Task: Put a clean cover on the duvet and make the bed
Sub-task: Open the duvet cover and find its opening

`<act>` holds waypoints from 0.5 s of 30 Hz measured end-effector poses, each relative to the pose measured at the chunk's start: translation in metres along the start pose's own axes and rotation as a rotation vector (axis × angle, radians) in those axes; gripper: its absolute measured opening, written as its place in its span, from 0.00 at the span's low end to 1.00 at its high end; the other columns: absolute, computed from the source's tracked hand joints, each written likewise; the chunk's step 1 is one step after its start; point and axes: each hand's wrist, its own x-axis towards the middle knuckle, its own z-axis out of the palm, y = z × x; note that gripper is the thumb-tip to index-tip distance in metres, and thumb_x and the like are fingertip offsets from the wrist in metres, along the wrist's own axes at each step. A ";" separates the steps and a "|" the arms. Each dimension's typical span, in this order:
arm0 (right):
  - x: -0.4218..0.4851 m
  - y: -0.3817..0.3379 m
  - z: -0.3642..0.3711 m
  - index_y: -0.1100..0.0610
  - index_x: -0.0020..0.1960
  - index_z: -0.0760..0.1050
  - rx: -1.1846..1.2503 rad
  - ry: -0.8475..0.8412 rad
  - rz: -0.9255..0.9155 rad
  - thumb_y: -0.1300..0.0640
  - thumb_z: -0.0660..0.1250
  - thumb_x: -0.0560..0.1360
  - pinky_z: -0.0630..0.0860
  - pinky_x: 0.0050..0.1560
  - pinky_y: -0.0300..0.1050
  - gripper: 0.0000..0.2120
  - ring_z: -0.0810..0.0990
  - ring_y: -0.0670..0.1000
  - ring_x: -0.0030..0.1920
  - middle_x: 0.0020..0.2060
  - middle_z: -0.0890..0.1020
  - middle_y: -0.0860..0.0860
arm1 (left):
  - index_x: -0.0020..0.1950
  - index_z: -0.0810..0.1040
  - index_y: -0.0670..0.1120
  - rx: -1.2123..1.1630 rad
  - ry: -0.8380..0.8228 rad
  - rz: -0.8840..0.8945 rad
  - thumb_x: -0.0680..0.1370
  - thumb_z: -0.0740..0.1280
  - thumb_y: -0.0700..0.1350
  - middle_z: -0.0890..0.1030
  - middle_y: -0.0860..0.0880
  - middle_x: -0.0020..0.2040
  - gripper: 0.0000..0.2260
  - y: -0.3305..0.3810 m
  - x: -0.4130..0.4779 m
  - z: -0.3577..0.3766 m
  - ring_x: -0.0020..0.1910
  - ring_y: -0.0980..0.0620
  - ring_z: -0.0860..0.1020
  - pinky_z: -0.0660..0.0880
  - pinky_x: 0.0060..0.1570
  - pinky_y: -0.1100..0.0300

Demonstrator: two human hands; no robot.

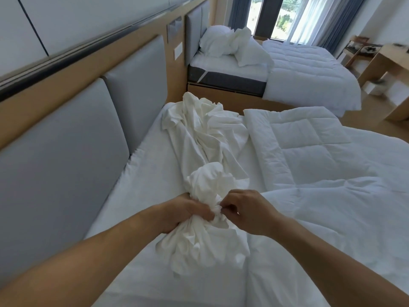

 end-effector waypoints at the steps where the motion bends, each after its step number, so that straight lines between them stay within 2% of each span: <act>1: 0.000 0.006 -0.004 0.54 0.47 0.84 -0.033 -0.009 -0.038 0.55 0.66 0.77 0.78 0.44 0.40 0.08 0.81 0.47 0.40 0.41 0.84 0.47 | 0.59 0.80 0.37 0.040 -0.007 -0.021 0.67 0.72 0.33 0.82 0.38 0.51 0.20 0.001 0.002 0.006 0.50 0.40 0.82 0.80 0.51 0.48; 4: 0.002 0.028 -0.014 0.56 0.47 0.82 -0.129 -0.021 -0.127 0.54 0.63 0.79 0.79 0.45 0.44 0.10 0.81 0.50 0.42 0.43 0.84 0.48 | 0.62 0.78 0.36 0.111 -0.021 -0.087 0.66 0.73 0.33 0.82 0.38 0.52 0.24 0.011 0.009 0.025 0.51 0.39 0.82 0.80 0.55 0.44; 7: -0.010 0.045 -0.008 0.57 0.45 0.81 -0.030 0.085 -0.074 0.57 0.65 0.78 0.74 0.42 0.39 0.08 0.81 0.51 0.39 0.40 0.83 0.49 | 0.61 0.79 0.38 0.099 0.004 -0.102 0.68 0.72 0.32 0.83 0.39 0.51 0.21 0.020 0.022 0.044 0.50 0.40 0.83 0.80 0.53 0.46; 9: -0.024 0.058 -0.003 0.56 0.47 0.83 0.110 0.119 0.077 0.57 0.67 0.78 0.75 0.45 0.39 0.06 0.81 0.51 0.42 0.42 0.83 0.48 | 0.61 0.79 0.39 0.064 0.057 -0.099 0.70 0.71 0.31 0.83 0.40 0.51 0.20 0.019 0.034 0.060 0.49 0.41 0.83 0.81 0.49 0.49; 11: -0.038 0.082 -0.003 0.55 0.50 0.83 0.195 0.080 0.273 0.52 0.68 0.78 0.76 0.50 0.41 0.08 0.80 0.48 0.44 0.43 0.83 0.45 | 0.61 0.79 0.38 0.015 0.126 -0.094 0.68 0.71 0.32 0.84 0.40 0.51 0.21 0.016 0.050 0.078 0.48 0.41 0.84 0.81 0.45 0.50; 13: -0.061 0.114 0.000 0.53 0.54 0.82 0.241 0.027 0.448 0.48 0.68 0.78 0.74 0.51 0.39 0.11 0.79 0.45 0.46 0.45 0.80 0.43 | 0.60 0.80 0.39 0.001 0.192 -0.101 0.65 0.73 0.34 0.84 0.39 0.51 0.23 0.012 0.069 0.093 0.48 0.40 0.84 0.81 0.44 0.50; 15: -0.095 0.147 0.006 0.53 0.58 0.80 0.209 -0.016 0.575 0.47 0.67 0.78 0.72 0.51 0.39 0.12 0.79 0.47 0.49 0.48 0.80 0.45 | 0.60 0.79 0.39 0.022 0.228 -0.119 0.63 0.73 0.35 0.84 0.39 0.51 0.25 0.007 0.088 0.102 0.48 0.40 0.84 0.81 0.44 0.49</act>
